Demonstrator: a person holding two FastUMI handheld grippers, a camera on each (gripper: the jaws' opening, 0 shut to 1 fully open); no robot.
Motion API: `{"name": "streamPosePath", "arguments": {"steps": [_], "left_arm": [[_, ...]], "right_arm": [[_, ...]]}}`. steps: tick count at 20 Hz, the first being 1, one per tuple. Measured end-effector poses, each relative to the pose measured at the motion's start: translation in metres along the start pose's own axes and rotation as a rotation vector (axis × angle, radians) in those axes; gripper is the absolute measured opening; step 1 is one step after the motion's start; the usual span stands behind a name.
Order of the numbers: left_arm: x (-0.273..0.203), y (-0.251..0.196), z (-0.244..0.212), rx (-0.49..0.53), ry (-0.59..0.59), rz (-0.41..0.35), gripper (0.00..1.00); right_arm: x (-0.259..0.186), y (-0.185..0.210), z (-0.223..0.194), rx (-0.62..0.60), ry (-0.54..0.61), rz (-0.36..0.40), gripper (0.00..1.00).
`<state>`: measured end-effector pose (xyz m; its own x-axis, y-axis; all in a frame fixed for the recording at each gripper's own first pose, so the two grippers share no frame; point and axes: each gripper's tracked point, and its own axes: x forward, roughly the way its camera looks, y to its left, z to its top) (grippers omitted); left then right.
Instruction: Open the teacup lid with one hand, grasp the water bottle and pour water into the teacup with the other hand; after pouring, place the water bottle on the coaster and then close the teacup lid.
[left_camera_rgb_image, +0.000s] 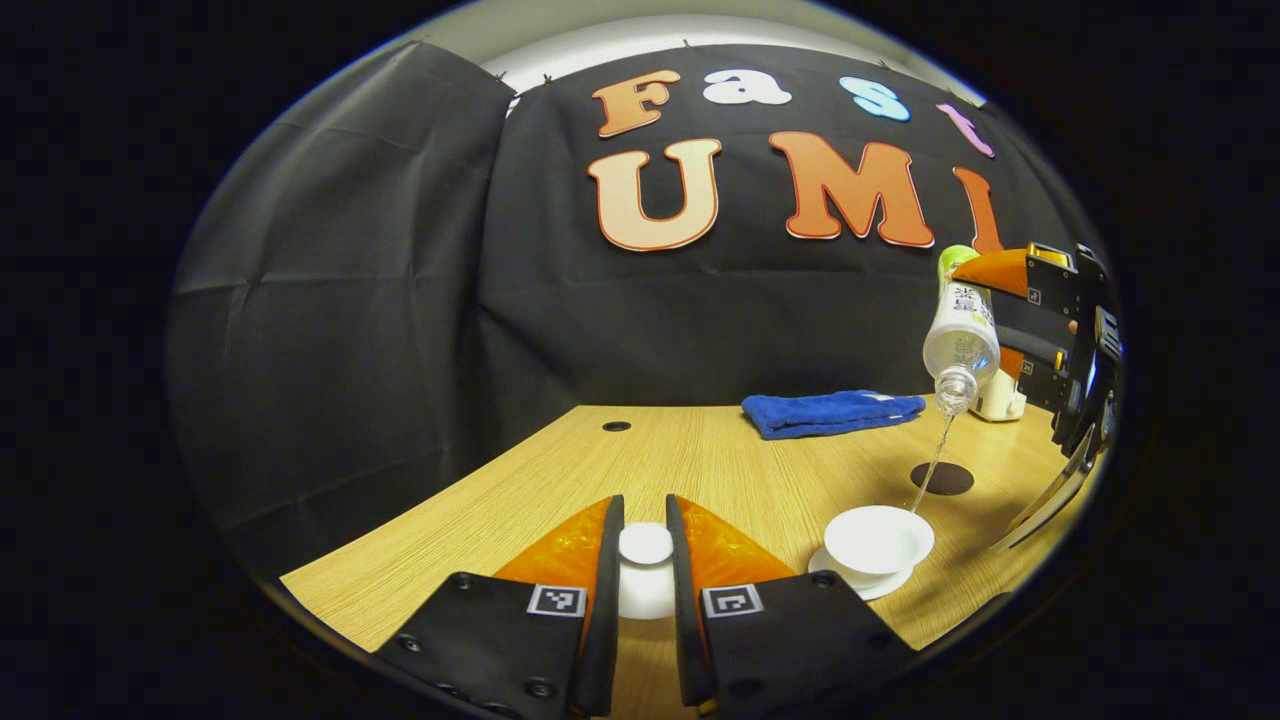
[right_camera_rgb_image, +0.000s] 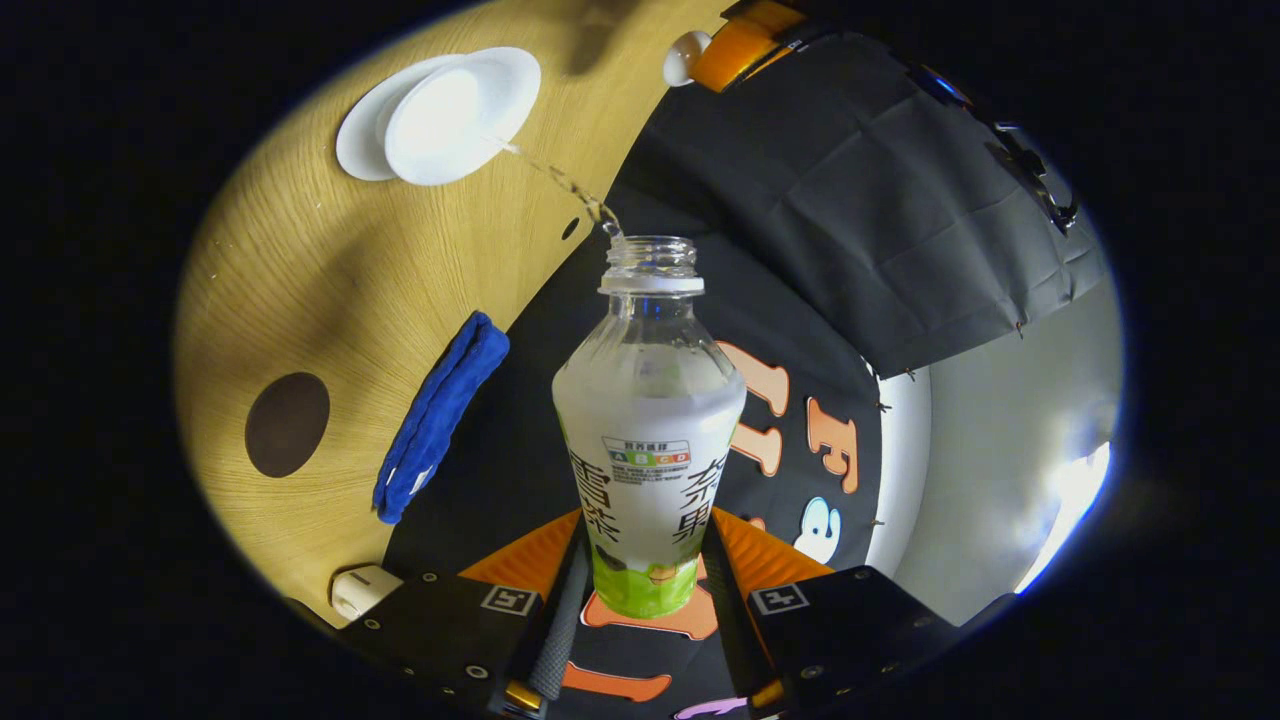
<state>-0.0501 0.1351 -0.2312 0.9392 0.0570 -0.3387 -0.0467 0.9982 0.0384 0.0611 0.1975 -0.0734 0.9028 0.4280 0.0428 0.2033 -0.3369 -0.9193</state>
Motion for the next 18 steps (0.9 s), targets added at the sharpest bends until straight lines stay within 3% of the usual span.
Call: {"name": "streamPosePath", "arguments": {"steps": [4,8,9,18], "left_arm": [[-0.004,0.001,-0.001,0.001,0.001,0.003,0.31],[-0.005,0.003,-0.003,0.0,0.002,0.009,0.25],[-0.006,0.002,-0.002,0.001,0.002,0.011,0.28],[-0.011,0.007,0.001,0.007,-0.011,0.04,0.28]], "right_arm": [[0.002,-0.002,0.008,-0.033,-0.02,-0.015,0.63],[-0.005,0.003,0.019,-0.051,-0.039,-0.008,0.63],[-0.006,0.005,0.021,-0.042,-0.041,-0.002,0.63],[-0.016,0.068,0.054,0.114,-0.056,0.133,0.63]]}}
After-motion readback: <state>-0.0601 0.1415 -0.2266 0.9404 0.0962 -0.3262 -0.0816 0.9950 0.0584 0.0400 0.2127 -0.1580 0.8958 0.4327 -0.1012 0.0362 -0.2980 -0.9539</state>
